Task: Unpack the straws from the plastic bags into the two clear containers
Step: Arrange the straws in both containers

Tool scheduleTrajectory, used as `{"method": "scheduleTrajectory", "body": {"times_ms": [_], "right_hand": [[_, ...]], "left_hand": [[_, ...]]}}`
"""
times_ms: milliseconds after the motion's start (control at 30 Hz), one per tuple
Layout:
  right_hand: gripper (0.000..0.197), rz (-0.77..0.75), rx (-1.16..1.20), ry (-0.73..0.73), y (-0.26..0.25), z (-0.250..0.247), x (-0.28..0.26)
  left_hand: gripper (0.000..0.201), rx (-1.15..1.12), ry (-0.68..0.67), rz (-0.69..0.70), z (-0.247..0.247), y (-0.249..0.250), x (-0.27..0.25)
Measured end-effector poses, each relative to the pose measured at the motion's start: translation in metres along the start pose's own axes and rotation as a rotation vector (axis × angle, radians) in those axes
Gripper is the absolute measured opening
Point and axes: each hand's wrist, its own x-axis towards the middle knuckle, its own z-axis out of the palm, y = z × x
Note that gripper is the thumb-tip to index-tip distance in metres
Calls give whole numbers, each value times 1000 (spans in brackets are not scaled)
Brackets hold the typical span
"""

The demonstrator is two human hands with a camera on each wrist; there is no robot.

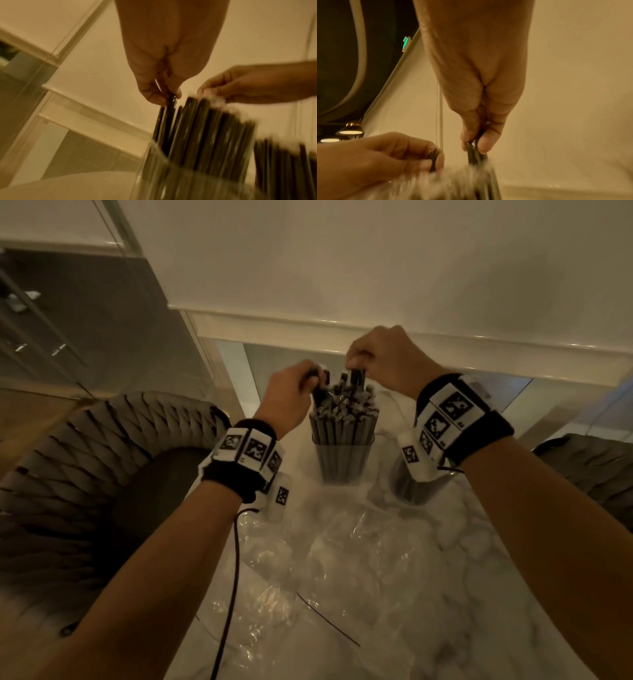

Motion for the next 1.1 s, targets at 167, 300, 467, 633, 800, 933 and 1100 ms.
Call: {"method": "scheduleTrajectory", "body": {"times_ms": [167, 300, 467, 633, 800, 933, 1100], "right_hand": [[17, 76, -6, -73, 6, 11, -12], [34, 170, 56, 65, 14, -7, -26], [50, 229, 171, 113, 5, 5, -38], [42, 223, 168, 2, 1, 51, -35], [33, 99, 190, 237, -8, 45, -35], [35, 136, 179, 136, -1, 60, -38], [46, 196, 275, 90, -3, 38, -44]], "left_hand": [[25, 35, -78, 48, 11, -4, -7], [38, -189, 39, -105, 0, -14, -19], [86, -353, -183, -250, -6, -9, -23], [122, -265, -524, -178, 18, 8, -12], [86, -176, -401, -43, 26, -3, 0], [61, -190, -379, -50, 30, -11, 0], [103, -246, -448, -91, 19, -16, 3]]}}
